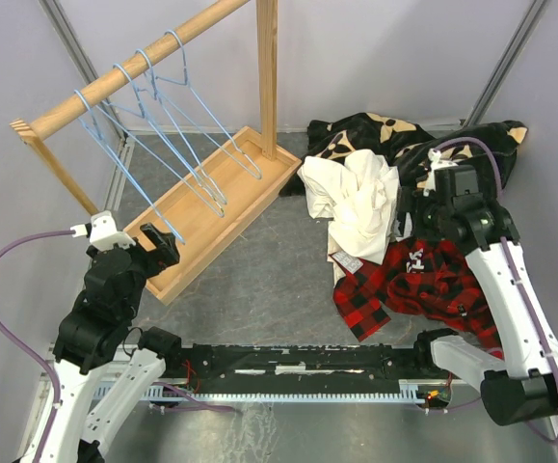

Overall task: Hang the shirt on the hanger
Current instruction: Adjust the shirt at the center of the board.

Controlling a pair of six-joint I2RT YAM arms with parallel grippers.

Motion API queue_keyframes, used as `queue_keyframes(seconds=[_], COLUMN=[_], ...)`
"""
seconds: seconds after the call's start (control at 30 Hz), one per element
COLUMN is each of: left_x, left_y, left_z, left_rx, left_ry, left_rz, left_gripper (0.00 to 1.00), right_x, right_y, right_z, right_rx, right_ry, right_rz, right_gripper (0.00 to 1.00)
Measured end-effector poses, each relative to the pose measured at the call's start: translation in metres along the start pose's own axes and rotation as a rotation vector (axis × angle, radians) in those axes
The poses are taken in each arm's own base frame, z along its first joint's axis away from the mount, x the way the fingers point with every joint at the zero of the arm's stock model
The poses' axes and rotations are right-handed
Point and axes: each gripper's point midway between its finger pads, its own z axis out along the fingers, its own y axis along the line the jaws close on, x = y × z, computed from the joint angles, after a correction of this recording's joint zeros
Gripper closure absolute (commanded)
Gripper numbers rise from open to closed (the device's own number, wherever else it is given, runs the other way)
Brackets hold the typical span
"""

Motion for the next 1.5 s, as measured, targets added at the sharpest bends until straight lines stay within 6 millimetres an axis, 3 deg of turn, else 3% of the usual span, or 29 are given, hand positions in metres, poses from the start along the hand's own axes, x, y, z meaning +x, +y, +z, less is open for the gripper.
queue_keyframes(seconds=[0.2,0.33,0.4,0.57,0.73,0.8,0.87,1.03,1.13,1.33,1.5], left_x=[0.001,0.001,0.002,0.003,0.003,0.003,0.003,0.002,0.002,0.001,0.000], left_y=[0.000,0.000,0.000,0.000,0.000,0.000,0.000,0.001,0.002,0.004,0.004], left_z=[0.001,0.001,0.001,0.001,0.001,0.001,0.001,0.002,0.002,0.002,0.001], left_rx=[-0.001,-0.001,-0.002,-0.003,-0.003,-0.003,-0.003,-0.008,-0.010,-0.020,-0.019], left_ry=[0.003,0.004,0.005,0.007,0.007,0.006,0.006,0.004,0.002,-0.003,-0.009], left_rz=[0.001,0.001,0.002,0.003,0.003,0.003,0.003,0.003,0.002,0.002,-0.001], left_gripper=[0.04,0.05,0.05,0.06,0.07,0.07,0.07,0.07,0.07,0.07,0.07], right_x=[-0.013,-0.017,-0.018,-0.020,-0.020,-0.022,-0.024,-0.042,-0.063,-0.132,-0.171], right_y=[0.022,0.025,0.025,0.028,0.028,0.028,0.027,0.028,0.032,0.053,0.070], right_z=[0.036,0.066,0.080,0.119,0.131,0.132,0.129,0.096,0.061,-0.035,-0.114], right_rx=[-0.029,-0.028,-0.020,-0.016,-0.021,-0.021,-0.024,-0.038,-0.064,-0.160,-0.251], right_ry=[0.012,0.010,0.017,0.029,0.004,-0.009,-0.030,-0.139,-0.227,-0.449,-0.592], right_rz=[-0.018,-0.003,0.000,-0.005,-0.012,-0.013,-0.022,-0.023,-0.019,-0.015,-0.026], right_gripper=[0.01,0.01,0.07,0.45,0.93,1.00,1.00,1.00,1.00,1.00,1.00])
